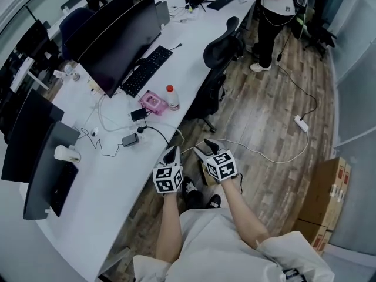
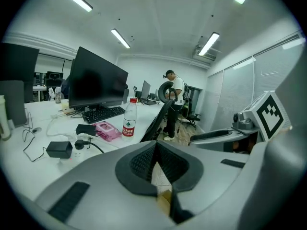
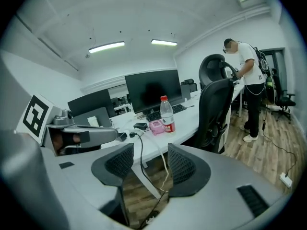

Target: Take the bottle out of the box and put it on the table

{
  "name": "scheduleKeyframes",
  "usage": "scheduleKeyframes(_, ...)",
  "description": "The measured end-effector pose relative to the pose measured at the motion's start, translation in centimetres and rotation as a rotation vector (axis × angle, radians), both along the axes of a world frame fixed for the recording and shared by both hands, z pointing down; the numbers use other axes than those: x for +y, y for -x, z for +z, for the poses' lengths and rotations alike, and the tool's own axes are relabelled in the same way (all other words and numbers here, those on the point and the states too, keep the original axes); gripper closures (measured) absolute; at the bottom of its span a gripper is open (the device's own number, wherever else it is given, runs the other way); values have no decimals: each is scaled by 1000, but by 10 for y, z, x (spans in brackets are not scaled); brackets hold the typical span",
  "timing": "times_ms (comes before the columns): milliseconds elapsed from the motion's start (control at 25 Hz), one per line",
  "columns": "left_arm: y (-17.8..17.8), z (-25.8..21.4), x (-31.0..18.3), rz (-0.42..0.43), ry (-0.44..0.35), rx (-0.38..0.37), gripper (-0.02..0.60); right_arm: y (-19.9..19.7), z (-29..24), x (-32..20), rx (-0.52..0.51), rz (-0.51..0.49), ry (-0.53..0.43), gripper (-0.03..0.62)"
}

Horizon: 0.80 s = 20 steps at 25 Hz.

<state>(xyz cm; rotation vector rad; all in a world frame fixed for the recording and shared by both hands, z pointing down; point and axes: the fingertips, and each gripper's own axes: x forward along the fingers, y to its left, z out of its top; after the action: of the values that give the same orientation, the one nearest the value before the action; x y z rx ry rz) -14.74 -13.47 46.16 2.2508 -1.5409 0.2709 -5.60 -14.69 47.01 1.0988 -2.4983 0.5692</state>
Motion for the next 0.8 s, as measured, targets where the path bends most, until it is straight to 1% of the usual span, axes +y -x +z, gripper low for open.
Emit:
scheduleKeyframes(160, -13, -5, 29, -29, -23, -34, 568, -13, -6, 21, -16, 1, -35, 351)
scheduleKeyframes(280, -15, -7, 48, -52, -37, -23, 568, -15, -3, 34, -22, -13, -53, 358)
scheduleKeyframes(400, -18, -7, 68, -65, -47, -17, 568, -22, -3, 46, -35, -16, -66, 379)
scheduleKeyframes(640, -19, -2, 83, -78, -39, -36, 568, -36, -12, 54, -69, -13, -94, 431)
scheduleKeyframes(800, -21, -6, 86, -84, -48, -44, 568, -41, -16, 60, -92, -7, -103, 480)
